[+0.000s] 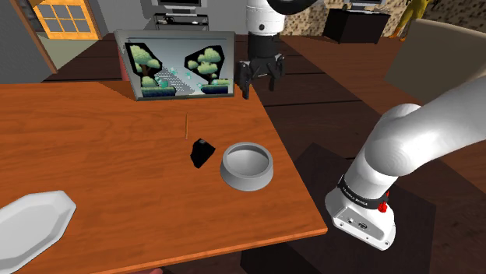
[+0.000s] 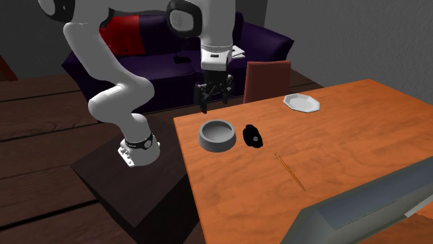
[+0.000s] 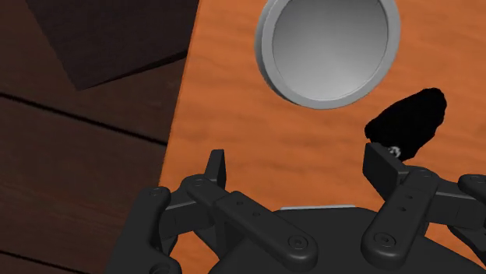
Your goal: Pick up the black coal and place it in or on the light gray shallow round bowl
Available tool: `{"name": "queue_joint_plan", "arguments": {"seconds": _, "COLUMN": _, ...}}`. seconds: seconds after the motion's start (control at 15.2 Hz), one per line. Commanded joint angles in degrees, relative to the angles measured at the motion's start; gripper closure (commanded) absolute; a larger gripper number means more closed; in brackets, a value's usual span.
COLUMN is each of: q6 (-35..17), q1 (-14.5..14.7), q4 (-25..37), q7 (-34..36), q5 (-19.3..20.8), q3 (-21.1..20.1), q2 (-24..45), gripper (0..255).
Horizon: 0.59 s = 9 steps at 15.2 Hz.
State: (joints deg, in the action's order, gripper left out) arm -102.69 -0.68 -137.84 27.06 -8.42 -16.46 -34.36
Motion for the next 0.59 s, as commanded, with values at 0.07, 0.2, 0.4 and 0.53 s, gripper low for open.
{"name": "queue_joint_plan", "arguments": {"seconds": 0.07, "q6": -4.2, "q1": -0.3, "q4": 1.0, "q7": 6.6, "q5": -1.5, "q3": -3.8, "q2": 4.6, "gripper": 0}}
{"name": "queue_joint_plan", "arguments": {"seconds": 0.2, "q6": -7.1, "q1": -0.7, "q4": 1.9, "q7": 11.0, "q5": -2.0, "q3": -6.2, "q2": 7.9, "gripper": 0}}
{"name": "queue_joint_plan", "arguments": {"seconds": 0.4, "q6": -11.3, "q1": -1.5, "q4": 3.9, "q7": 17.7, "q5": -1.8, "q3": -9.8, "q2": 13.6, "gripper": 0}}
{"name": "queue_joint_plan", "arguments": {"seconds": 0.53, "q6": -14.0, "q1": -2.1, "q4": 5.7, "q7": 22.4, "q5": -1.0, "q3": -12.1, "q2": 17.7, "gripper": 0}}
